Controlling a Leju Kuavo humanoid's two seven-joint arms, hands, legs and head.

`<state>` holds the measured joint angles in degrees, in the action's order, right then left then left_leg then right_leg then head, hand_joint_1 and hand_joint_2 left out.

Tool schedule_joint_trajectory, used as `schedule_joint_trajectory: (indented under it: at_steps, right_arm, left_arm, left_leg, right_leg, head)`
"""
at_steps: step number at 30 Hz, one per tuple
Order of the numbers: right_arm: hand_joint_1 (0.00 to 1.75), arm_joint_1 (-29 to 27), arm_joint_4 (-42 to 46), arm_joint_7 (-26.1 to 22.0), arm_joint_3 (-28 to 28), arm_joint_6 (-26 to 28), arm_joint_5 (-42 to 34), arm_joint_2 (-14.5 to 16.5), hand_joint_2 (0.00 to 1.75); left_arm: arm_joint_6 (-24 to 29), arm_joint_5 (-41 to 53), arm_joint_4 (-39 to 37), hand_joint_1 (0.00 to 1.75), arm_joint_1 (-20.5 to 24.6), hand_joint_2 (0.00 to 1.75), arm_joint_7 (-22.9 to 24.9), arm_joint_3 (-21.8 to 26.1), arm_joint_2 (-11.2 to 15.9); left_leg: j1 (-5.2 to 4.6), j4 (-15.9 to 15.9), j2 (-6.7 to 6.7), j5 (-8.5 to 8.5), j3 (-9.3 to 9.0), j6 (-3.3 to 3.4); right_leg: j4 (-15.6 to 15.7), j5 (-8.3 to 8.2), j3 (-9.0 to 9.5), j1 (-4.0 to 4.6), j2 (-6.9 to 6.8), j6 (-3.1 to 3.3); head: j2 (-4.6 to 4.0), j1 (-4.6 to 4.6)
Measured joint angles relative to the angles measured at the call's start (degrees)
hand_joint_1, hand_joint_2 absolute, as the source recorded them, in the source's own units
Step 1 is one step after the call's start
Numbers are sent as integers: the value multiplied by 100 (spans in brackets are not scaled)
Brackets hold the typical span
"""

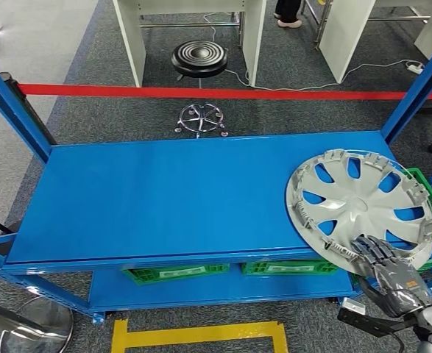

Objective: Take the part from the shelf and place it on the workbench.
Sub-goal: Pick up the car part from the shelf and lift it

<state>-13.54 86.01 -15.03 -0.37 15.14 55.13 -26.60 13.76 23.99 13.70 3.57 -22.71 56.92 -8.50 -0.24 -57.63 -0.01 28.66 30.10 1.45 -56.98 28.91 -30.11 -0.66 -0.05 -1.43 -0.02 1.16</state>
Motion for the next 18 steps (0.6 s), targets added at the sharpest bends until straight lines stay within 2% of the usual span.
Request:
schedule_joint_trajectory:
  at_steps: [18]
  right_arm:
    - [0,-186,1,-1,-219,76,75,-80,175]
  left_arm:
    - [37,36,0,0,0,175,-7,86,9]
  left_leg:
    - [0,0,0,0,0,0]
  right_leg:
    - [0,0,1,0,0,0]
  head:
    - [0,1]
